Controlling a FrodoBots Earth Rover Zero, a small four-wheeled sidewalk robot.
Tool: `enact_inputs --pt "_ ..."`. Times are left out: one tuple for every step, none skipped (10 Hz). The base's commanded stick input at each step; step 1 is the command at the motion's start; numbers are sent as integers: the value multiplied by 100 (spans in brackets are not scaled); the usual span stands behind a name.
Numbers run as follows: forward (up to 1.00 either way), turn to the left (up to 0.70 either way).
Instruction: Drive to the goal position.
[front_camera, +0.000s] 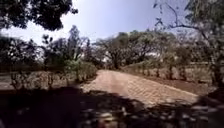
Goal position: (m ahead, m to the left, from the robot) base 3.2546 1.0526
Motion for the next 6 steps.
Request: enact_inputs --pt "-100 0" --pt "-100 0" --pt "-72 0" --pt "-25 0" --pt "0 0" --pt "0 0"
